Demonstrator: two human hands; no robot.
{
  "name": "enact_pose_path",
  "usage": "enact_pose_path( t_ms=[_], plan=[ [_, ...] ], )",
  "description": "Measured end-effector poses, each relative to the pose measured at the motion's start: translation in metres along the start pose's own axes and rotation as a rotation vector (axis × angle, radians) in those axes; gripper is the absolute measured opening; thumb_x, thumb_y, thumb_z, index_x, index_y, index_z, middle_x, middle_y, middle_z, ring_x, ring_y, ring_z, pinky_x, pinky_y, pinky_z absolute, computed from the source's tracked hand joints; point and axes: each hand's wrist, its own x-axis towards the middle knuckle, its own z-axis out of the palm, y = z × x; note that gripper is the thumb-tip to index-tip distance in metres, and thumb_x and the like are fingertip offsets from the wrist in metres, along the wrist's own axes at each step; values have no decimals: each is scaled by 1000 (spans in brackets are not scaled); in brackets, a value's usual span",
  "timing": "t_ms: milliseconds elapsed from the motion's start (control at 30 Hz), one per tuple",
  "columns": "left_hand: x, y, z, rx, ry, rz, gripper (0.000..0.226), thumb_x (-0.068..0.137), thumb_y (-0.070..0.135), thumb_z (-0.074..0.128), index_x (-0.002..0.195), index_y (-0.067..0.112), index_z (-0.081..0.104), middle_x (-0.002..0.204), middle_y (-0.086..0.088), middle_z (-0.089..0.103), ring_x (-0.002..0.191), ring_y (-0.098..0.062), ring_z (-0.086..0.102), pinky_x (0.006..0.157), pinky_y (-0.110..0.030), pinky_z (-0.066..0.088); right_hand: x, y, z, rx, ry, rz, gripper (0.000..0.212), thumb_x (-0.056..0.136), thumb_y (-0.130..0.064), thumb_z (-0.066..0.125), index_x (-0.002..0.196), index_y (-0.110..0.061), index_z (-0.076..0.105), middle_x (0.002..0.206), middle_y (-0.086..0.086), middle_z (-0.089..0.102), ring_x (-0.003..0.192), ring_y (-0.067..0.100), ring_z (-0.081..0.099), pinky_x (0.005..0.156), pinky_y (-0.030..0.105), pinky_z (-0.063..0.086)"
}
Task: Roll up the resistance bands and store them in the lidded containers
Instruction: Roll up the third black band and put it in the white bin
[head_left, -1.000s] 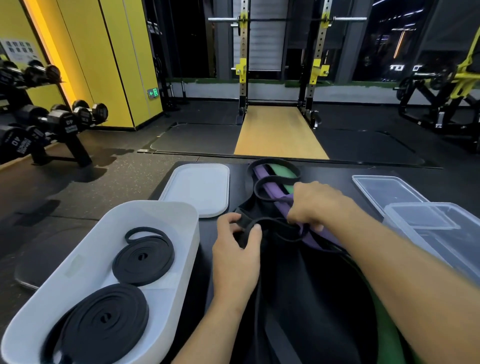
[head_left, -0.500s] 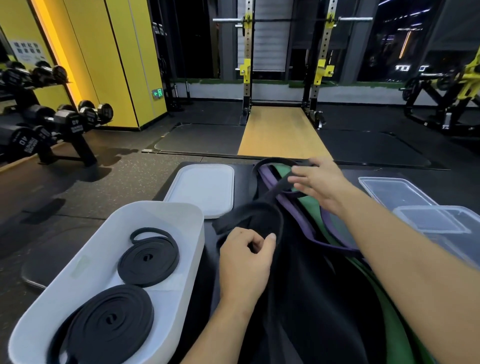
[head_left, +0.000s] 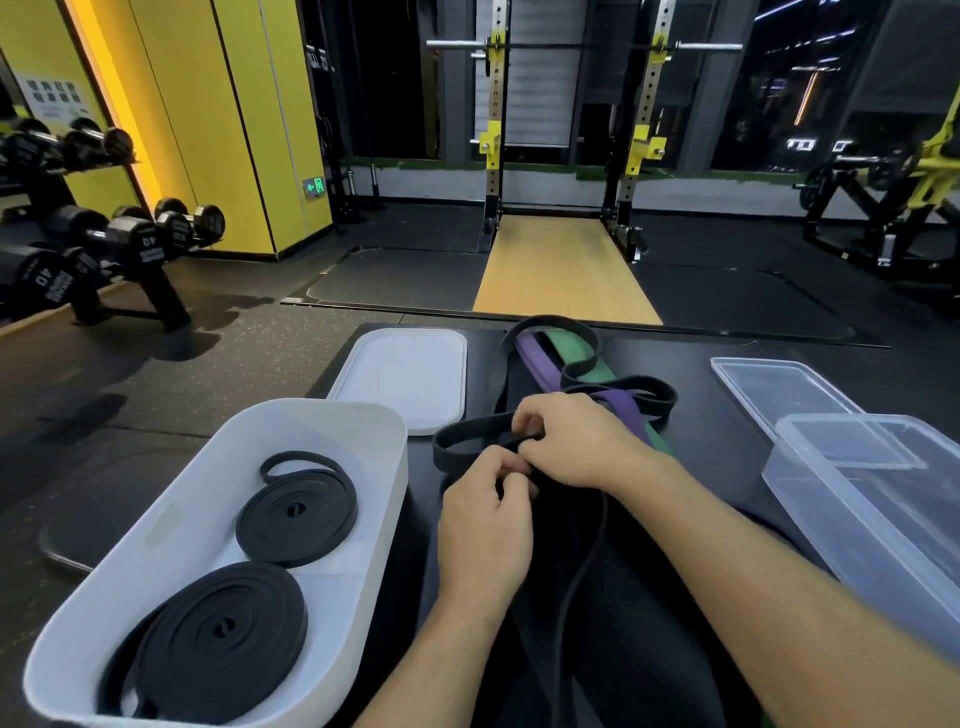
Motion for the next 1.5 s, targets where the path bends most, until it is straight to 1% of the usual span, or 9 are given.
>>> enact_pose_path(
  t_ms=[433,667,733,933,1133,1267,1367,1400,1500],
  plan=[
    [-3,-1,1,-3,149,17,39,92,7,61,117,32,44,118,17,43,101,17,49,71,-1,37,-49,-1,9,-401,83,263,22,92,-41,64,95,-19,56,82,-2,50,79,25,53,70,33,41],
    [-1,3,-2,-52,105,-54,101,93,-9,51,163,43,1,158,19,34,115,12,58,85,-13,50,-59,21,11,-258,128,417,13,96,-30,57,98,-18,51,103,6,64,98,32,62,75,33,40],
    [1,1,-2,-67,86,-89,96,89,-12,48,166,34,11,147,19,46,103,18,60,74,-4,48,-60,26,18,-216,124,395,16,98,-26,52,110,-16,51,117,11,66,110,35,63,76,36,39],
    [6,-5,-1,45,82,-44,44,89,10,64,131,22,70,133,10,64,126,-9,59,113,-30,44,-70,33,18,-65,103,254,39,93,-31,50,130,-38,58,115,3,71,108,33,63,85,41,50],
    [14,-1,-4,59,41,-108,36,94,1,61,121,20,76,124,6,72,106,-2,60,86,-9,41,-77,39,15,-92,195,210,26,89,-55,60,108,-44,74,103,-13,74,105,21,65,80,32,48],
    [25,1,-9,3,23,-177,32,86,3,71,100,31,79,113,2,77,99,-11,69,87,-24,50,-77,45,22,-60,245,147,28,85,-63,67,100,-42,78,96,-12,56,101,15,58,76,32,48],
    [23,2,-11,179,-1,-74,19,95,21,63,106,18,77,119,-4,67,102,-20,64,103,-43,50,-74,45,32,24,342,96,26,87,-58,71,91,-33,80,97,-11,36,102,11,40,77,33,47],
    [19,3,-11,248,-39,-44,26,99,20,55,116,19,75,122,0,58,104,-17,59,93,-19,33,-74,43,35,52,358,83,25,87,-56,72,88,-32,80,100,-12,35,103,10,38,77,31,46],
    [18,-2,-14,374,-130,7,46,101,7,45,141,23,62,122,12,43,115,-9,52,92,-24,38,-73,35,39,86,340,26,23,87,-54,74,88,-33,81,119,-18,38,115,7,35,87,31,47]
  ],
)
